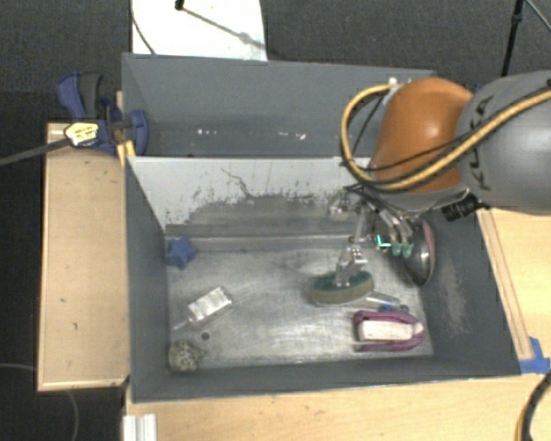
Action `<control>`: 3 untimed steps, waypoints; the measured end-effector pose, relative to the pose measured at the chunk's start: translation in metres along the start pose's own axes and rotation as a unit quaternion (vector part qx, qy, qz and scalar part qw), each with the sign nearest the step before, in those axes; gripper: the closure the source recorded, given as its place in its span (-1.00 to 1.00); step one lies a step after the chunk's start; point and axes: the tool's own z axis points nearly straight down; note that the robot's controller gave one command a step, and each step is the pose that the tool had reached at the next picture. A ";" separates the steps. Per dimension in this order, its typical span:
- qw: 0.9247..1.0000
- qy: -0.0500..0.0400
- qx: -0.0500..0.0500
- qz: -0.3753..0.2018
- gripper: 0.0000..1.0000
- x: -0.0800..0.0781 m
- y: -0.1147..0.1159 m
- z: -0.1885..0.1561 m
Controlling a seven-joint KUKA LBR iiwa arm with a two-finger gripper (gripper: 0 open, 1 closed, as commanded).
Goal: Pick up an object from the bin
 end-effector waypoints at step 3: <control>0.982 -0.007 0.002 -0.189 1.00 0.074 -0.055 -0.104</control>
Offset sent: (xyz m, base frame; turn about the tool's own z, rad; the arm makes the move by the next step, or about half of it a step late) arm -0.0474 -0.0407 -0.0729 -0.1901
